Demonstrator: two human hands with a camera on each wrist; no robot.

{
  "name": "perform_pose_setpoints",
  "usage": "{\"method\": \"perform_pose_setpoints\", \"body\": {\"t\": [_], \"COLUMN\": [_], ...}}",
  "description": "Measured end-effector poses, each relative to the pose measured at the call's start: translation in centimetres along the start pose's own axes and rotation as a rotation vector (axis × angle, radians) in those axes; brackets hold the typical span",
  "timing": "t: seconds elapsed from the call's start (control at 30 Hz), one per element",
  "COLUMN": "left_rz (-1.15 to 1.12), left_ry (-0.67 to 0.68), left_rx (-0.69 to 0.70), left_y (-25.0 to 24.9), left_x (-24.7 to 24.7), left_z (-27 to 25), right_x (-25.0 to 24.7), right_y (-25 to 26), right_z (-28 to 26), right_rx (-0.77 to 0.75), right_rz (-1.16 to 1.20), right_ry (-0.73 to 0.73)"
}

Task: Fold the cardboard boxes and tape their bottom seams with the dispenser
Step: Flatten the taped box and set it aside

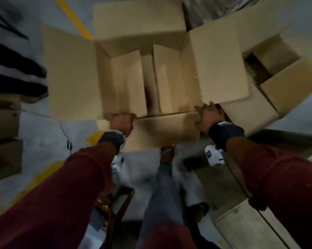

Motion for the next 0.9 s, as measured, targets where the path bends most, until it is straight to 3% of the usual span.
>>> {"method": "perform_pose_setpoints", "body": {"t": [0.1,0.17,0.33,0.53,0.73,0.9], "left_rz": [-0.109,-0.159,-0.327,-0.479,-0.632,-0.525], "left_ry": [0.173,0.191,0.155,-0.031,-0.266,-0.300], "left_rx": [0.004,0.011,-0.030,0.064,0.349,0.721], "left_y": [-1.9,-3.4,-6.8,-14.9,-30.9,-49.2], "left_x": [3.2,4.3,4.3,-3.9,-15.5,-17.2], "left_z": [2.6,3.0,2.1,-0.2,-5.1,-10.1], "right_x": [2.9,3.9,3.5,-2.2,-8.0,-4.1], "right_y": [-0.9,-1.6,-3.6,-6.6,-16.7,-31.0], "right_z": [0.4,-0.5,-3.3,-9.5,-22.6,-35.9], "right_rx": [0.034,0.030,0.023,-0.005,0.017,0.153], "right_rz": [0.036,0.102,0.189,0.386,0.684,0.885], "right_ry": [0.082,0.078,0.051,-0.074,-0.365,-0.658]}}
Point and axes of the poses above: each hand's wrist, its own z-axis towards the middle knuckle, its own x-axis out of the palm, y = z × x, the point moved 4 cm from there along z, towards the middle knuckle, and after that the axes turned 10 degrees about x, right-handed, at the moved point
